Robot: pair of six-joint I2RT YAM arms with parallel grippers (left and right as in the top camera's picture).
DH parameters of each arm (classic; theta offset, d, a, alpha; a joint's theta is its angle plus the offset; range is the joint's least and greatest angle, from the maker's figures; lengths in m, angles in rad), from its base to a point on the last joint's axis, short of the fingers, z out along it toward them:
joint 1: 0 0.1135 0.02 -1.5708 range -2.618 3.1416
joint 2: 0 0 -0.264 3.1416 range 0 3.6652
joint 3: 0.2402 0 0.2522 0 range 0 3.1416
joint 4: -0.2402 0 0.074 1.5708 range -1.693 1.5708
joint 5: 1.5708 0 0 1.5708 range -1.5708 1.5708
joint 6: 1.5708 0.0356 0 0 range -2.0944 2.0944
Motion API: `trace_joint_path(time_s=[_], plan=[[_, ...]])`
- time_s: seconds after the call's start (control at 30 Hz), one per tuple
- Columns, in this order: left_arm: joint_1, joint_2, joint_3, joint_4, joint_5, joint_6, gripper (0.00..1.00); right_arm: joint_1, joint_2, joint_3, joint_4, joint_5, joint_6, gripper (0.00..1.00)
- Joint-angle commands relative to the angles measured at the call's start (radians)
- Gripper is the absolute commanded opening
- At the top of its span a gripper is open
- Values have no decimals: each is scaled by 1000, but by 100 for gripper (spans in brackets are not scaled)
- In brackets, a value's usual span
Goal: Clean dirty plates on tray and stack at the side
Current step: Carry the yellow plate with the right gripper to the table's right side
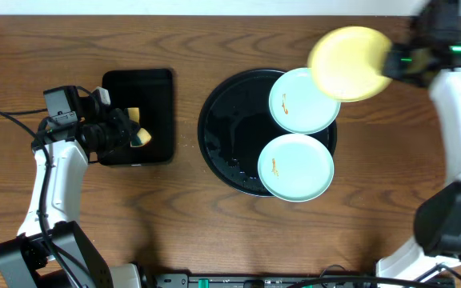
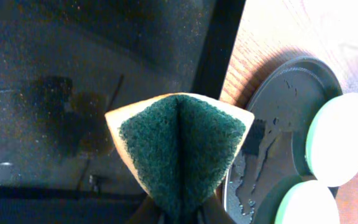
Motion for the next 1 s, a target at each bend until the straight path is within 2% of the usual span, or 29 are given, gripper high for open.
trace_joint_path(time_s=[0.0,0.13,0.3,0.5,0.53,0.6,0.63,0.67,0.7,0.77,0.97], plan=[[3,-4,16,-2,14,8,8,-144,57,-19,-6,-134,18,1],[3,-4,16,-1,13,9,8,-292,171,-22,-2,-134,-19,1],[3,-3,16,3,13,9,8,-347,275,-22,16,-133,-95,1],[3,-3,16,2,13,9,8,-389,352,-22,37,-133,-95,2],[3,-4,16,2,13,9,8,-393,352,-22,38,-133,-95,12],[3,-3,16,2,13,9,8,-398,348,-21,33,-137,-96,46],[3,-4,16,2,13,10,8,-399,341,-21,26,-142,-108,56],[3,-4,16,2,13,11,8,-399,331,-20,18,-154,-124,60],[3,-4,16,3,13,14,8,-398,317,-16,7,-174,-145,65],[3,-4,16,2,13,20,8,-390,289,3,-19,-212,-166,67],[3,-3,16,0,13,21,8,-327,140,93,-205,-348,-225,66]])
